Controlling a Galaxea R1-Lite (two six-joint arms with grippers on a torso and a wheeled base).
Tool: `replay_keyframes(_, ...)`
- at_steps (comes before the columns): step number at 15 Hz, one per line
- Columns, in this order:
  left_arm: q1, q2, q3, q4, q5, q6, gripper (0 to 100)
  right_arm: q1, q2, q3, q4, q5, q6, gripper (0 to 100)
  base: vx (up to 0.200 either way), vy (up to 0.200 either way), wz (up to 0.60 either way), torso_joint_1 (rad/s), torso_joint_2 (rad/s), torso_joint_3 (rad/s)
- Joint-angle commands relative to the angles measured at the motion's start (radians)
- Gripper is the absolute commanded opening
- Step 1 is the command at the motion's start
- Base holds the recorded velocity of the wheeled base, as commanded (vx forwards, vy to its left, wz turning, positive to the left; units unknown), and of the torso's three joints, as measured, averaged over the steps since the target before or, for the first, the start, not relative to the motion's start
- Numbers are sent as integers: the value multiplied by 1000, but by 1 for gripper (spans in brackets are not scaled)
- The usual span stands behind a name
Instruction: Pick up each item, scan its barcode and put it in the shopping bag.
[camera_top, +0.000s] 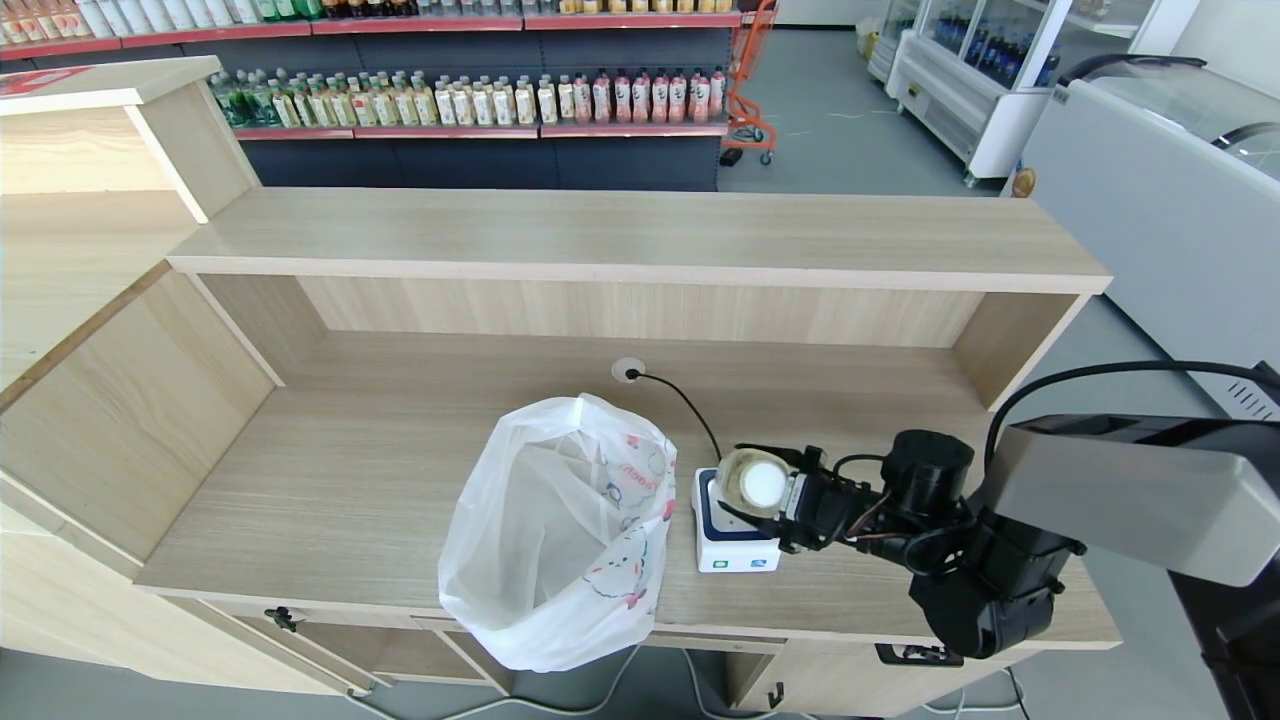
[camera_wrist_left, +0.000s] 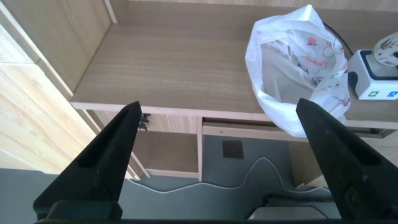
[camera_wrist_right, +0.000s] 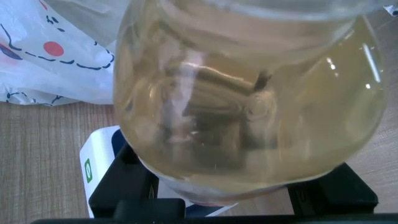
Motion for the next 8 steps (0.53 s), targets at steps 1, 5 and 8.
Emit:
replay_keyframes(1,0,0,0,-2,0,0,100,0,13,-7,4,-1,0,0,0,0,0,0,0,0)
replay_keyframes(5,0,0,0,0,0,0,100,-1,23,-7,2,13,0,0,0,0,0,0,0,0)
replay_keyframes(8,0,0,0,-2,0,0,100,-1,23,-7,2,13,0,0,0,0,0,0,0,0)
